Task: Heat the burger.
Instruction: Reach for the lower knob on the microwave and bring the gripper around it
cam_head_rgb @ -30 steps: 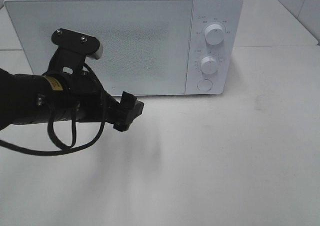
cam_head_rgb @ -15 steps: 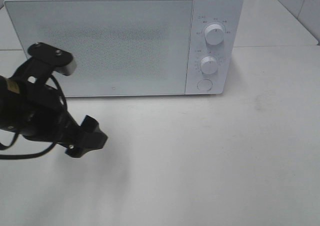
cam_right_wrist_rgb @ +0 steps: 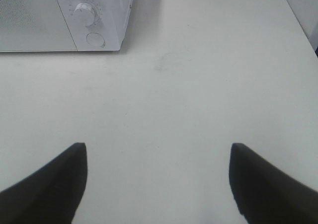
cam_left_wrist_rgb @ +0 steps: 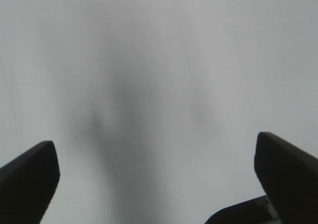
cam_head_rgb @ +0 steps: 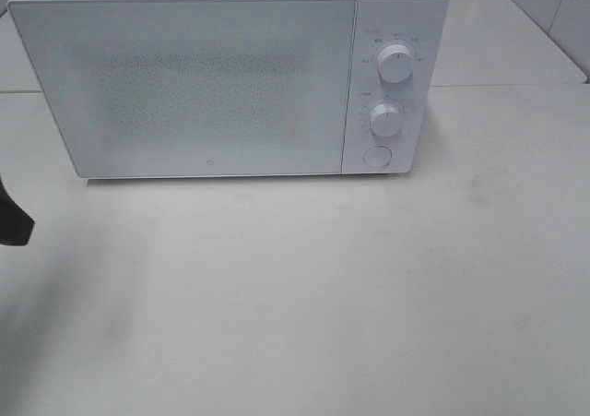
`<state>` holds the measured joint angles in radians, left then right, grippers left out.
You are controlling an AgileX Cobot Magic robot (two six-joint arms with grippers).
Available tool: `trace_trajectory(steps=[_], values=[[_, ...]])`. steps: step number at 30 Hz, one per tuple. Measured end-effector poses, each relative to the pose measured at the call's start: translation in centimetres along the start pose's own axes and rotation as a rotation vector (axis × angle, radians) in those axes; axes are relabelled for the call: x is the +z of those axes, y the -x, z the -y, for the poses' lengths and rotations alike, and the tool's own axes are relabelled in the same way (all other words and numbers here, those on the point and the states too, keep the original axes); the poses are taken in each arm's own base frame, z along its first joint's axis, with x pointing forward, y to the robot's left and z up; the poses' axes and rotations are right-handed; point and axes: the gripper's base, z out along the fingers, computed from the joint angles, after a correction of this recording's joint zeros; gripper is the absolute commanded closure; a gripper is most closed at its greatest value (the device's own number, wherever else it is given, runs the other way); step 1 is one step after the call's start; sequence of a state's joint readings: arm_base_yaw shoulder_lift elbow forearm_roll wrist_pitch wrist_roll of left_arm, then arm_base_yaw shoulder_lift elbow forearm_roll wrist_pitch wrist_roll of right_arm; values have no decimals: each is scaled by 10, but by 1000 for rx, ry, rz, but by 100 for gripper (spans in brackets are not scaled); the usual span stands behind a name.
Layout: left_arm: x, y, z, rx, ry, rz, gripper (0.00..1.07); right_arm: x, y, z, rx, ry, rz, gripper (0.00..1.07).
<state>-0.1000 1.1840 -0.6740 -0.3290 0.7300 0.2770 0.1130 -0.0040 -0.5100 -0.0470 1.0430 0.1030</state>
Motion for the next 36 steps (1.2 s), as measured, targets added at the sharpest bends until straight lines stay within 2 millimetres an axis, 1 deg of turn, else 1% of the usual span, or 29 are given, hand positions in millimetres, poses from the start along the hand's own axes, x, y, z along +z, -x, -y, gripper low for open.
trace_trajectory(steps=[1, 2, 4, 7, 9, 12, 13, 14, 15, 16, 17, 18, 19, 20, 21, 22, 23, 24, 26, 27, 29, 30, 32, 33, 35, 36], values=[[-7, -2, -2, -22, 6, 10, 6, 0, 0, 0, 0, 0, 0, 31], [-7, -2, -2, -22, 6, 10, 6, 0, 0, 0, 0, 0, 0, 31], [-32, -13, -6, -64, 42, 32, 6, 0, 0, 0, 0, 0, 0, 31], [-37, -17, -5, -64, 49, 32, 6, 0, 0, 0, 0, 0, 0, 31], [-57, -32, -1, -60, 77, 25, 6, 0, 0, 0, 0, 0, 0, 31], [-63, -36, 0, -56, 83, 29, 6, 0, 0, 0, 0, 0, 0, 31], [-73, -44, 3, -47, 92, 53, 6, 0, 0, 0, 0, 0, 0, 31], [-77, -49, 4, -43, 95, 71, 6, 0, 0, 0, 0, 0, 0, 31], [-77, -49, 4, -43, 95, 71, 6, 0, 0, 0, 0, 0, 0, 31], [-82, -60, 5, -35, 103, 98, 6, 0, 0, 0, 0, 0, 0, 31], [-83, -65, 6, -32, 107, 109, 6, 0, 0, 0, 0, 0, 0, 31], [-83, -65, 6, -32, 107, 109, 6, 0, 0, 0, 0, 0, 0, 31], [-85, -78, 7, -24, 111, 135, 6, 0, 0, 0, 0, 0, 0, 31], [-86, -84, 8, -20, 113, 145, 6, 0, 0, 0, 0, 0, 0, 31], [-86, -84, 8, -20, 113, 145, 6, 0, 0, 0, 0, 0, 0, 31], [-86, -95, 9, -16, 121, 164, 6, 0, 0, 0, 0, 0, 0, 31], [-87, -101, 9, -13, 125, 180, 6, 0, 0, 0, 0, 0, 0, 31], [-87, -101, 9, -13, 125, 180, 6, 0, 0, 0, 0, 0, 0, 31], [-95, -116, 12, -3, 139, 274, 6, 0, 0, 0, 0, 0, 0, 31], [-95, -116, 12, -3, 139, 274, 6, 0, 0, 0, 0, 0, 0, 31], [-103, -126, 14, 11, 150, 349, 6, 0, 0, 0, 0, 0, 0, 31], [-103, -126, 14, 11, 150, 349, 6, 0, 0, 0, 0, 0, 0, 31], [-110, -135, 16, 22, 155, 423, 6, 0, 0, 0, 0, 0, 0, 31], [-110, -135, 16, 22, 155, 423, 6, 0, 0, 0, 0, 0, 0, 31], [-116, -144, 18, 36, 163, 489, 6, 0, 0, 0, 0, 0, 0, 31], [-116, -144, 18, 36, 163, 489, 6, 0, 0, 0, 0, 0, 0, 31]])
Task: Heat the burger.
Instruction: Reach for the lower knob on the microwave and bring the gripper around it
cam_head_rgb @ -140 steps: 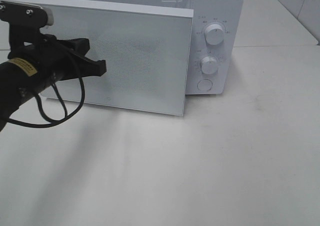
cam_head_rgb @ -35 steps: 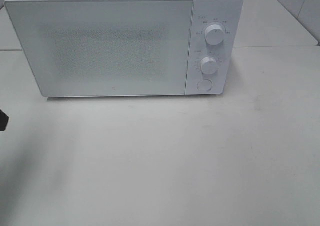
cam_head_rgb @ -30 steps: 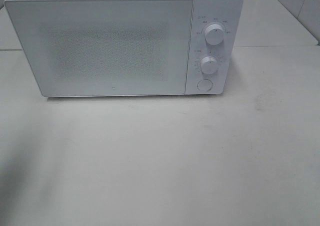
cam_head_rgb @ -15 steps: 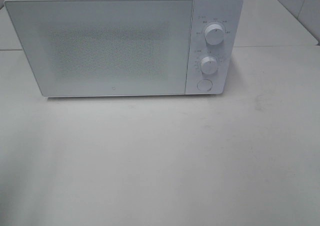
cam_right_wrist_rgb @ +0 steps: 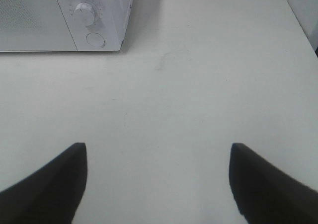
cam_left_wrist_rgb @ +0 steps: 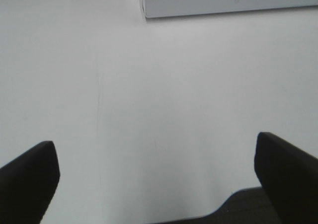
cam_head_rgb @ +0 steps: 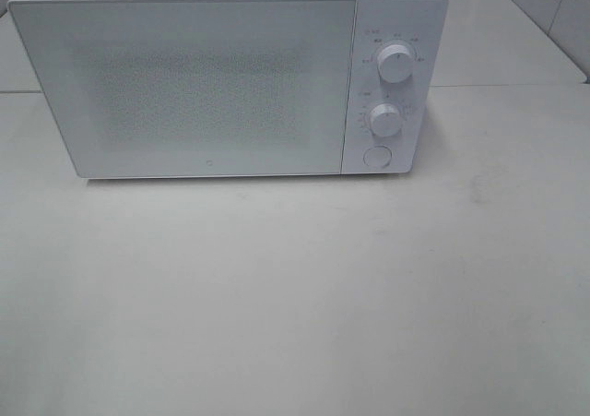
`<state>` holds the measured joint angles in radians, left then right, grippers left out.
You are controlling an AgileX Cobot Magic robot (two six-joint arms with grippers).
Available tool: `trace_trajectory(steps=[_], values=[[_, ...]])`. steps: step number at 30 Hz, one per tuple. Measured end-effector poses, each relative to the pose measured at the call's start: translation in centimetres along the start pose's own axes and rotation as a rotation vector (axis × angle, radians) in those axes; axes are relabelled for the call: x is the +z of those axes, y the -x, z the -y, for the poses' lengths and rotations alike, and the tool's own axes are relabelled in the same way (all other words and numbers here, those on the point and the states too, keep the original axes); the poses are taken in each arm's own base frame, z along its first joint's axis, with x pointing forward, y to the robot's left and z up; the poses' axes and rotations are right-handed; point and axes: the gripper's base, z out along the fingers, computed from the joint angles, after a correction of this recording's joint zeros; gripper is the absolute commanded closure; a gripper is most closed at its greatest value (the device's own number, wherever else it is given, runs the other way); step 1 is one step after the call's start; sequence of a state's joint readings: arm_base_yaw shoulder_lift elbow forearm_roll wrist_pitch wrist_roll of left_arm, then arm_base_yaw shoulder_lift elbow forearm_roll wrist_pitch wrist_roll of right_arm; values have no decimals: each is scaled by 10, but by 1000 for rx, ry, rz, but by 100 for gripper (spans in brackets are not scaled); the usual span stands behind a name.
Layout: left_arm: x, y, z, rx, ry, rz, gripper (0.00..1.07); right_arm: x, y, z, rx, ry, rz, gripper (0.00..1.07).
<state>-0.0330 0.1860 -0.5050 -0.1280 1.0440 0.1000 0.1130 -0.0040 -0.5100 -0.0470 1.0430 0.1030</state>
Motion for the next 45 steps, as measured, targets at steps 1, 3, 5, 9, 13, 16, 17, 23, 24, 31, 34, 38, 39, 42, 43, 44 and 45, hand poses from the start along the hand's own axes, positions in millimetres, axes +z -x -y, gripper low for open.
trace_trajectory(steps=[1, 3, 5, 9, 13, 16, 17, 23, 24, 31, 34, 38, 39, 42, 43, 44, 45], values=[[-6, -3, 1, 5, 2, 41, 6, 0, 0, 0, 0, 0, 0, 31], [-8, -4, 1, 7, 3, 56, 6, 0, 0, 0, 0, 0, 0, 31], [-12, -7, 2, 7, -3, 92, 6, 0, 0, 0, 0, 0, 0, 31], [-21, -13, 4, 9, -12, 158, 6, 0, 0, 0, 0, 0, 0, 31], [-25, -16, 5, 12, -12, 190, 6, 0, 0, 0, 0, 0, 0, 31], [-25, -16, 5, 12, -12, 190, 6, 0, 0, 0, 0, 0, 0, 31], [-25, -16, 5, 12, -12, 190, 6, 0, 0, 0, 0, 0, 0, 31], [-24, -16, 6, -19, 34, 193, 6, 0, 0, 0, 0, 0, 0, 31], [-24, -15, 6, -28, 49, 193, 6, 0, 0, 0, 0, 0, 0, 31], [-24, -15, 6, -29, 50, 193, 6, 0, 0, 0, 0, 0, 0, 31], [-24, -15, 6, -30, 50, 193, 6, 0, 0, 0, 0, 0, 0, 31], [-24, -15, 6, -30, 50, 193, 6, 0, 0, 0, 0, 0, 0, 31], [-24, -15, 6, -30, 50, 193, 6, 0, 0, 0, 0, 0, 0, 31], [-24, -15, 6, -30, 50, 193, 6, 0, 0, 0, 0, 0, 0, 31], [-24, -15, 6, -30, 50, 193, 6, 0, 0, 0, 0, 0, 0, 31], [-24, -15, 6, -30, 50, 193, 6, 0, 0, 0, 0, 0, 0, 31], [-24, -15, 6, -30, 50, 193, 6, 0, 0, 0, 0, 0, 0, 31]])
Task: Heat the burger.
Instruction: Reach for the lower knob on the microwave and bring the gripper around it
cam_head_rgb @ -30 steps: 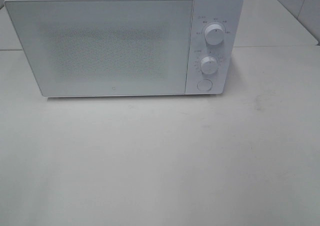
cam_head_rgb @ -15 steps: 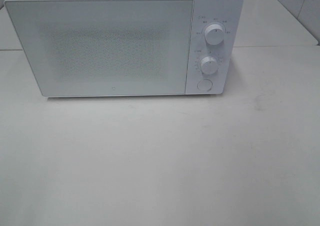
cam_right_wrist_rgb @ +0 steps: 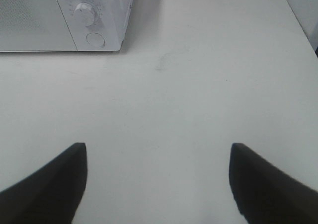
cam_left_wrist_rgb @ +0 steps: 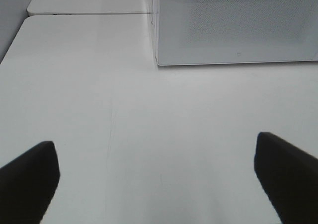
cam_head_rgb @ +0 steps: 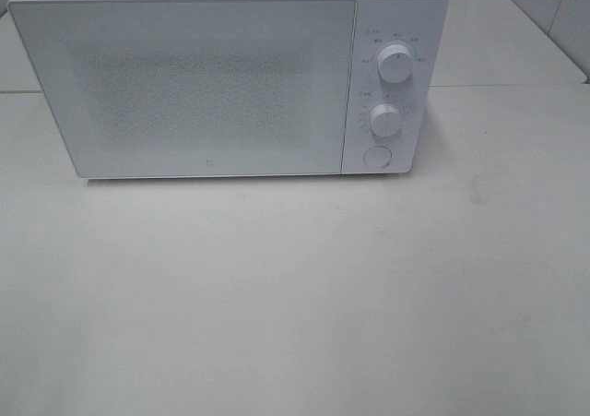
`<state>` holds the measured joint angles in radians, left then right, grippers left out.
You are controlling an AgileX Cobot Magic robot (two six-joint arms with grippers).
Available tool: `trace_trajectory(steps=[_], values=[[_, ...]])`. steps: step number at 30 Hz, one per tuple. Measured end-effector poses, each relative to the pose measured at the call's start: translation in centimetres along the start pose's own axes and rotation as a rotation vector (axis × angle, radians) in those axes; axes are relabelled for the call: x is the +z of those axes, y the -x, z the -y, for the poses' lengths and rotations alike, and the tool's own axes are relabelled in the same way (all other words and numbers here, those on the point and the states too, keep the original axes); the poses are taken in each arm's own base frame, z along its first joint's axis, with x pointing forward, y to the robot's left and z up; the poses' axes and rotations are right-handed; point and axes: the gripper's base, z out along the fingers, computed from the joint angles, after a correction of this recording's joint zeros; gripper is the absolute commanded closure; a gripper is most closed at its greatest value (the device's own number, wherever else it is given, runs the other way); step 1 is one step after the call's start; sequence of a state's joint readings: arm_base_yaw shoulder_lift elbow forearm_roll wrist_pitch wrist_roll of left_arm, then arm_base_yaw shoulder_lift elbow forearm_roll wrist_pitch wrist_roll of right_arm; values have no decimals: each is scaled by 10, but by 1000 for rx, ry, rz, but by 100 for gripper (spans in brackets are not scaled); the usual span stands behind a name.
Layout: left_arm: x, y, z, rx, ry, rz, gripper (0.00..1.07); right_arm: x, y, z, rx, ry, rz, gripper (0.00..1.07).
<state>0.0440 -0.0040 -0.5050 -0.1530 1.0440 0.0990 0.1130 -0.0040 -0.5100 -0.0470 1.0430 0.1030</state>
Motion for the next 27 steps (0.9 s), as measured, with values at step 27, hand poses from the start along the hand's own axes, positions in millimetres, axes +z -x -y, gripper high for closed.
trace_trajectory(steps=[27], values=[[0, 0, 0, 0, 0, 0, 7, 3, 16, -1, -5, 1, 52, 31]])
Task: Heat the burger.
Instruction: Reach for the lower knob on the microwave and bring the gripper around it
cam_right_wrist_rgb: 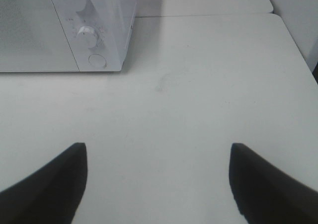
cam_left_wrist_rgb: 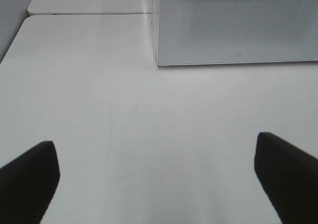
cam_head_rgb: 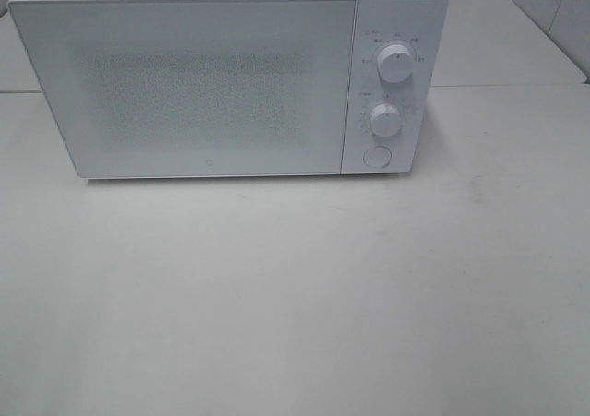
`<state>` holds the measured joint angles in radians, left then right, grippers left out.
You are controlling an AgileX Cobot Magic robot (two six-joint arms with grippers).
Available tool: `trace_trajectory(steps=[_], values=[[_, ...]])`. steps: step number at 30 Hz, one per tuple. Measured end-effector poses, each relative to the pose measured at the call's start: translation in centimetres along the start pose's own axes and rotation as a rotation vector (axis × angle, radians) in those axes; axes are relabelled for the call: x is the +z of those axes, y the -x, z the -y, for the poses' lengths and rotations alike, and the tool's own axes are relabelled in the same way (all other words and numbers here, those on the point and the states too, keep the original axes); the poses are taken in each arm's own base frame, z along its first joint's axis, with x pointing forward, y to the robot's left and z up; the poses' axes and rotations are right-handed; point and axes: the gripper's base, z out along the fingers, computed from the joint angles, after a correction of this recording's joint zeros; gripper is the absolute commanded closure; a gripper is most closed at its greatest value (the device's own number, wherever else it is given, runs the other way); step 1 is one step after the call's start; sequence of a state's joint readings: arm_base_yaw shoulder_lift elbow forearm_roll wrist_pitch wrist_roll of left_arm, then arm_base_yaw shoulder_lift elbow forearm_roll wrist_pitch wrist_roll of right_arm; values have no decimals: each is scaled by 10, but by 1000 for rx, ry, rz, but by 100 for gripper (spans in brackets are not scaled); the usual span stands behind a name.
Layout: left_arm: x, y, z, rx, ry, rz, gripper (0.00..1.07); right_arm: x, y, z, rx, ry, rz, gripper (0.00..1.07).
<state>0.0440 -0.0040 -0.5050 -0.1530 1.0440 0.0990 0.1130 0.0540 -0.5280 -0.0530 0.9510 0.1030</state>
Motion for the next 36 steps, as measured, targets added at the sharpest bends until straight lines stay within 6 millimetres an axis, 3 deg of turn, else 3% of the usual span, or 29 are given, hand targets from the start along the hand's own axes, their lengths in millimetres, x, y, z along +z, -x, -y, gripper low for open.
trace_trajectory(steps=[16, 36], values=[[0, 0, 0, 0, 0, 0, 7, 43, 41, -6, -7, 11, 25, 31], [0, 0, 0, -2, 0, 0, 7, 108, 63, -12, -9, 28, 19, 31]])
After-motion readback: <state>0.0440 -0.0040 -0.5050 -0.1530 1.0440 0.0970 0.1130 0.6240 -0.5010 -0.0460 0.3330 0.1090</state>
